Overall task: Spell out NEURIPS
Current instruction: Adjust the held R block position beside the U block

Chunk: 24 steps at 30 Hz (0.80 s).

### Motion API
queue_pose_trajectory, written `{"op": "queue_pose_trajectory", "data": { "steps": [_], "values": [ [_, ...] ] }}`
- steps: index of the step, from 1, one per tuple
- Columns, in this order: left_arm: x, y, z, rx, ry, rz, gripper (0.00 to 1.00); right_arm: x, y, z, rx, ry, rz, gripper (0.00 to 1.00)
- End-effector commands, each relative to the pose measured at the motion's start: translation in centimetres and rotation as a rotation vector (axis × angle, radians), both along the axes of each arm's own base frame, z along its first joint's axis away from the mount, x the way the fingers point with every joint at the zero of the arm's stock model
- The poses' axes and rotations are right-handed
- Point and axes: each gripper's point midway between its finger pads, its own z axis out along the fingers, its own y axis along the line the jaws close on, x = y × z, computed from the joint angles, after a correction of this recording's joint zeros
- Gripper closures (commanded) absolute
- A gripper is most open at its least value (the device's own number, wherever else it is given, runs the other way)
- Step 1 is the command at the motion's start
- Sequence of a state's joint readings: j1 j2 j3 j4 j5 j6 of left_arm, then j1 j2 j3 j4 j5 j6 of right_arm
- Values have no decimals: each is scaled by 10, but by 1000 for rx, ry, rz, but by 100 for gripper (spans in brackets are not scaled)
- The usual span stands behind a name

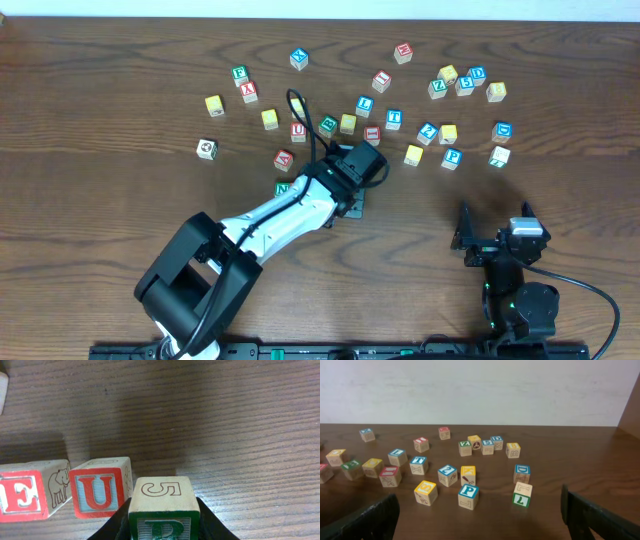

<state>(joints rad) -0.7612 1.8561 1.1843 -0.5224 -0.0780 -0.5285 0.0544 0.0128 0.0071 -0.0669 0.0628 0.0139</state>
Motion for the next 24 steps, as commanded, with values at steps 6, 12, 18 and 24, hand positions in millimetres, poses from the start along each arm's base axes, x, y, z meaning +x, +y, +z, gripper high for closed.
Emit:
{"op": "queue_pose_trajectory", "data": {
  "steps": [6,12,18,24],
  "values": [
    [-4,-1,-8,0,26,-41,93,0,-1,-1,-8,4,-4,1],
    [-9,3,-29,37,71,-45,93,0,-1,-1,-8,4,-4,1],
    [-7,-2,-32,30,76,-54,93,0,-1,-1,-8,4,-4,1],
    [1,-9,-24,14,49,-76,93,0,-1,-1,-8,4,-4,1]
  ]
}}
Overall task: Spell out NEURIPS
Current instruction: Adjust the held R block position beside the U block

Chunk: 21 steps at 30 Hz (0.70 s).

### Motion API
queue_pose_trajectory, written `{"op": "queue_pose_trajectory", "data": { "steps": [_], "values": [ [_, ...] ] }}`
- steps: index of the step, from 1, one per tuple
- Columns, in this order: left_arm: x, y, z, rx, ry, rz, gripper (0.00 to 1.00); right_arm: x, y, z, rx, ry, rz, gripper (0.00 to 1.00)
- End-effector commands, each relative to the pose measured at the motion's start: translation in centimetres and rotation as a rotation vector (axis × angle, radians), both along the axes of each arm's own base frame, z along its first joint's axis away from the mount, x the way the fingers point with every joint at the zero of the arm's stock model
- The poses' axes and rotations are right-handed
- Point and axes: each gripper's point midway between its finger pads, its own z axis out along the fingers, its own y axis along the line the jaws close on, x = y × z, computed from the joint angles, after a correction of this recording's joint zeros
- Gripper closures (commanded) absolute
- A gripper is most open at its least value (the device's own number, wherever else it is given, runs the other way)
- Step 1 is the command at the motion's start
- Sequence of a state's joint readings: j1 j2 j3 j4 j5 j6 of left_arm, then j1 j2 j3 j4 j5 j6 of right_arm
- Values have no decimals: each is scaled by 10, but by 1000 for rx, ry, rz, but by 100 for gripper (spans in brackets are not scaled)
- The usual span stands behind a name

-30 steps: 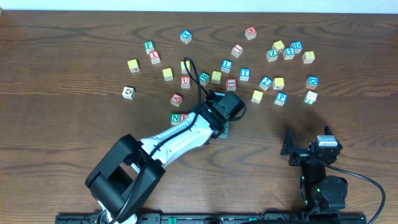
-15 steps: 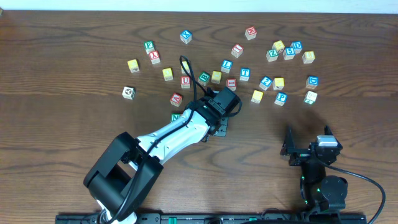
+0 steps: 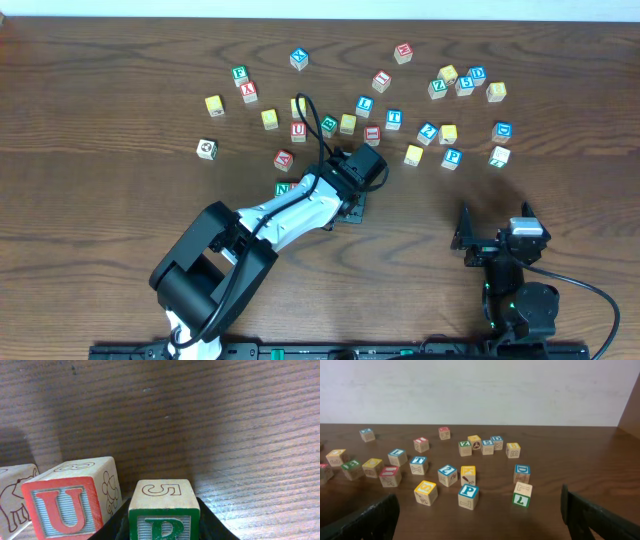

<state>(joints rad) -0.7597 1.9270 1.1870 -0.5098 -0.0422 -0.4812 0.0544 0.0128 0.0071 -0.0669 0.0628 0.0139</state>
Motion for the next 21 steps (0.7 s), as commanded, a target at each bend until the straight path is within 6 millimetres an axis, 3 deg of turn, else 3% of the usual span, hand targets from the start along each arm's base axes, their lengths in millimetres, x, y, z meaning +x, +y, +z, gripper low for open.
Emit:
{"op": "queue_pose_trajectory", "data": {
  "steps": [1,6,13,21],
  "values": [
    [9,-9,2,-18,-16,-23,92,0,-1,-1,-8,4,-5,1],
    [17,-9,4,-37,-38,-14,93,0,-1,-1,-8,4,-4,1],
    [32,8,4,-38,-40,44,93,0,-1,-1,-8,4,-4,1],
    [34,11,4,-38,-40,50,93,0,-1,-1,-8,4,-4,1]
  ]
}}
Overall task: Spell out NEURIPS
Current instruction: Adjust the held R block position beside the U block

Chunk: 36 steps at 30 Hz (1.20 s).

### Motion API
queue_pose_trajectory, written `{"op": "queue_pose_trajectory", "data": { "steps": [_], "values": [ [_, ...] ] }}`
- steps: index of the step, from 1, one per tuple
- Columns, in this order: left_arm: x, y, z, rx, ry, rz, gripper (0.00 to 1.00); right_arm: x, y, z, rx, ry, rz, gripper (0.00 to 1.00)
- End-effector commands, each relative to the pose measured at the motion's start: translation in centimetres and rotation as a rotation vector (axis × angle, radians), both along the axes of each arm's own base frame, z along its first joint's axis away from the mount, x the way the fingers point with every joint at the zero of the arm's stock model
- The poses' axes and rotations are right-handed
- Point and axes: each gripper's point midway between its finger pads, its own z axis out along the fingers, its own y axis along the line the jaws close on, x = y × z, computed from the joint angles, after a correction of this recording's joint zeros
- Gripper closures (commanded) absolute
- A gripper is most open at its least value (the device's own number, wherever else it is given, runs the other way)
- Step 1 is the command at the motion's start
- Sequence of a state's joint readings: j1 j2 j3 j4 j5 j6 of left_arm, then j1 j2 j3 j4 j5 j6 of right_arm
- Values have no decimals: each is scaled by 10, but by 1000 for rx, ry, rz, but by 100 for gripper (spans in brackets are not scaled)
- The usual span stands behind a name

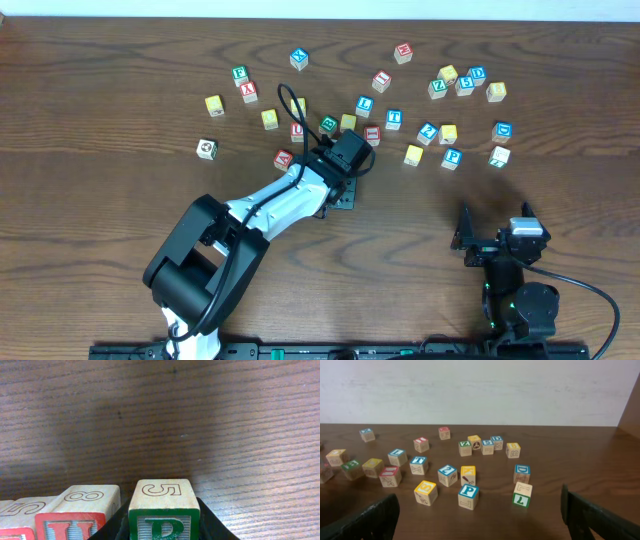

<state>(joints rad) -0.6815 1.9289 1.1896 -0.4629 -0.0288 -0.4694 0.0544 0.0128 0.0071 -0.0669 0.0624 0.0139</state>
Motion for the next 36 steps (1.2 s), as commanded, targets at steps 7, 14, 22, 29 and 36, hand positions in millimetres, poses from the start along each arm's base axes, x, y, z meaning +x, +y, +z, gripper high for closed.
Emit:
{"op": "queue_pose_trajectory", "data": {
  "steps": [7,14,22,29,36],
  "values": [
    [5,-7,1,-16,1,-19,92,0,-1,-1,-8,4,-5,1],
    [4,-7,1,-19,4,-20,93,0,-1,-1,-8,4,-5,1],
    [3,-8,1,-23,9,-22,86,0,-1,-1,-8,4,-5,1],
    [4,-9,2,-25,8,-23,70,0,-1,-1,-8,4,-5,1],
    [3,-9,2,-27,10,-24,57,0,-1,-1,-8,4,-5,1]
  ]
}}
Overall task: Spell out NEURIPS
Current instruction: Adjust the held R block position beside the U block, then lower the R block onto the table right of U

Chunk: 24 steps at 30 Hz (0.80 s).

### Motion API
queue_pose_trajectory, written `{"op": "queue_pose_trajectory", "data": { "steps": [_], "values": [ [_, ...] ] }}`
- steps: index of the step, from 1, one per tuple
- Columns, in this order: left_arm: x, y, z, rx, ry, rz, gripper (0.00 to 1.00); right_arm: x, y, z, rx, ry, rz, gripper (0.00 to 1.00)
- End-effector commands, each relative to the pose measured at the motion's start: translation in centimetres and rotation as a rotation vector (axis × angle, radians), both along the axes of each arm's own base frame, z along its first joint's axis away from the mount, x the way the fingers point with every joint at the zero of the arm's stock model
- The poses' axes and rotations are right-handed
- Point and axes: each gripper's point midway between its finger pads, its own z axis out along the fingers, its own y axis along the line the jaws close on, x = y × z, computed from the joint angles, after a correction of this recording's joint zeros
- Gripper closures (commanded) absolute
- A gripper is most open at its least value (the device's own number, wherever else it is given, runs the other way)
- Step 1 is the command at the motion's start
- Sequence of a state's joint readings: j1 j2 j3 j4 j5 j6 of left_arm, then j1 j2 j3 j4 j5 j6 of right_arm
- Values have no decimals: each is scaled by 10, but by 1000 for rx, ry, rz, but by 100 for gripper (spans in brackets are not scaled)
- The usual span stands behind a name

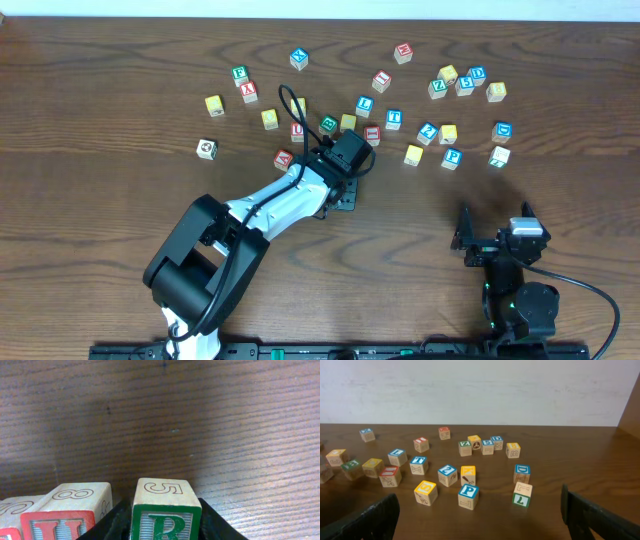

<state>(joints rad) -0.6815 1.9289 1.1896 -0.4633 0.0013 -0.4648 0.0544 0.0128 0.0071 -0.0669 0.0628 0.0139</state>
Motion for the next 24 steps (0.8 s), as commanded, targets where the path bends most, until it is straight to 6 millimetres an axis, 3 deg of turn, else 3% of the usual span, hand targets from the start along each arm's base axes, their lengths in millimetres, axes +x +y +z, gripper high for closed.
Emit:
{"op": "queue_pose_trajectory", "data": {
  "steps": [1,13,24],
  "values": [
    [6,-6,2,-10,-6,-13,57,0,-1,-1,-8,4,-4,1],
    [11,-12,10,-26,-15,-15,57,0,-1,-1,-8,4,-4,1],
    [27,-15,36,-1,-62,-27,58,0,-1,-1,-8,4,-4,1]
  ]
}}
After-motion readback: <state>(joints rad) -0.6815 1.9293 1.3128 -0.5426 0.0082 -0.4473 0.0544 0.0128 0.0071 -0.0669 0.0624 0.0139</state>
